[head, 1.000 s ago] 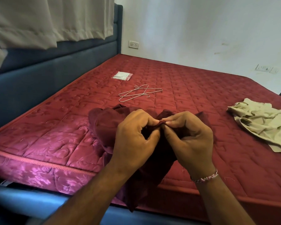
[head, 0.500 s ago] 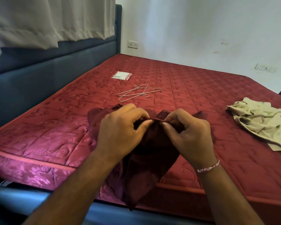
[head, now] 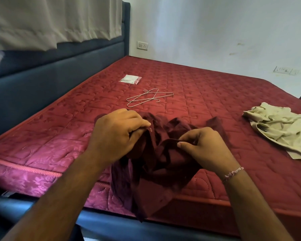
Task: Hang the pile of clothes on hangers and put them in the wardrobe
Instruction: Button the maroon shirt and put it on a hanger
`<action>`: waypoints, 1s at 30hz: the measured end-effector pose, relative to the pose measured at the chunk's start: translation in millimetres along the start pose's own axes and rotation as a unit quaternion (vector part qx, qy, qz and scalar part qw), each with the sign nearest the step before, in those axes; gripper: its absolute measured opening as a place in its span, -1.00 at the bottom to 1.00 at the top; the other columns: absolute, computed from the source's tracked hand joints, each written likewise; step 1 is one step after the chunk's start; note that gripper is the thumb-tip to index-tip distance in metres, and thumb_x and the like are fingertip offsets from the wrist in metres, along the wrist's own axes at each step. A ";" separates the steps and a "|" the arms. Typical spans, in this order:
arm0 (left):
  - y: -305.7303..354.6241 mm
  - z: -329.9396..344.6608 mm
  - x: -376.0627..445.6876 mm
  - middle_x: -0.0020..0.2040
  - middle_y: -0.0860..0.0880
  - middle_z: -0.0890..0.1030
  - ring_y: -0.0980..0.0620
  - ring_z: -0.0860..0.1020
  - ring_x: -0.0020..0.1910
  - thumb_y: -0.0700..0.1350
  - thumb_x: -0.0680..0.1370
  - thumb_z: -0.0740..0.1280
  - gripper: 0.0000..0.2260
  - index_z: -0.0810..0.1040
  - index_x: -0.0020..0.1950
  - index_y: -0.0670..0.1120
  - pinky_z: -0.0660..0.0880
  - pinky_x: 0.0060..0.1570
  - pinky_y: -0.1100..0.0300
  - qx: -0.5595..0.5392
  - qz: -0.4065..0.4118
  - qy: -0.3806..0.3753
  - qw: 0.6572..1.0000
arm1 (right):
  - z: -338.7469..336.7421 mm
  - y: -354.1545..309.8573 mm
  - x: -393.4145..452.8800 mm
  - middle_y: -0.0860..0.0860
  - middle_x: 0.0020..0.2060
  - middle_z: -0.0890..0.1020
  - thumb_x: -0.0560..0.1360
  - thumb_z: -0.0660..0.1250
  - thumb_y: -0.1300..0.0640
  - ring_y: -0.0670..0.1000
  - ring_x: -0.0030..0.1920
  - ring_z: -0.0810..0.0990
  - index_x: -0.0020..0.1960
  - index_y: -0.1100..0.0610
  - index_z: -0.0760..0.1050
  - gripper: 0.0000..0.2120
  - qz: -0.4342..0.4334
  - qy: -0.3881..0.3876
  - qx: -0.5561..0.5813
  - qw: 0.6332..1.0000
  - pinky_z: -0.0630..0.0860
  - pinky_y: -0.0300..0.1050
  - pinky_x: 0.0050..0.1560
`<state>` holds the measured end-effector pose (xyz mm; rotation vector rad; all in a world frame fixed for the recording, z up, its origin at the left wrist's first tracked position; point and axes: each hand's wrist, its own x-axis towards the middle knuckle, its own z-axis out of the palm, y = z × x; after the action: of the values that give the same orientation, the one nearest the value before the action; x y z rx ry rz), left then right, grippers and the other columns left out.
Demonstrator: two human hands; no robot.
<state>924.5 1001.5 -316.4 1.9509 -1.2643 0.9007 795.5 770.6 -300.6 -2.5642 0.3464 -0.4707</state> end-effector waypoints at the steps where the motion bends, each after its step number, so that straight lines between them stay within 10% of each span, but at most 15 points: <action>1: 2.2 0.3 -1.0 -0.05 0.09 0.71 0.04 0.64 -0.09 -0.08 0.59 0.41 -0.86 0.76 0.06 -0.03 0.57 -0.11 0.07 -0.030 -0.007 0.032 0.999 | -0.9 1.5 -1.8 -0.34 -0.43 0.61 0.48 0.54 0.01 -0.30 -0.34 0.58 -0.21 -0.08 0.72 -0.91 0.013 -0.009 -0.005 1.000 0.45 -0.42 -0.33; 11: 25.2 0.0 -1.7 -0.25 0.02 0.62 0.04 0.59 -0.28 -0.13 0.59 0.47 -0.86 0.75 0.09 -0.14 0.49 -0.23 0.17 -0.192 0.002 0.067 0.979 | -25.4 -25.6 -28.5 0.15 -0.25 0.68 0.36 0.52 0.16 0.00 -0.31 0.65 -0.18 0.18 0.68 -0.90 0.083 -0.068 0.512 0.852 0.59 -0.21 -0.29; 30: 57.1 15.8 2.5 0.11 -0.09 0.70 0.00 0.63 -0.16 -0.17 0.58 0.52 -0.91 0.77 -0.06 -0.18 0.57 -0.18 0.05 -0.142 0.050 0.120 0.981 | -27.2 -44.5 -35.7 0.10 -0.23 0.74 0.43 0.55 0.12 0.05 -0.20 0.70 -0.10 0.06 0.74 -0.94 -0.067 0.034 0.333 0.940 0.61 -0.09 -0.16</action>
<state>875.3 968.5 -315.1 1.5201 -1.2788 0.9178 759.3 807.9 -264.7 -1.9177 0.0188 -0.6056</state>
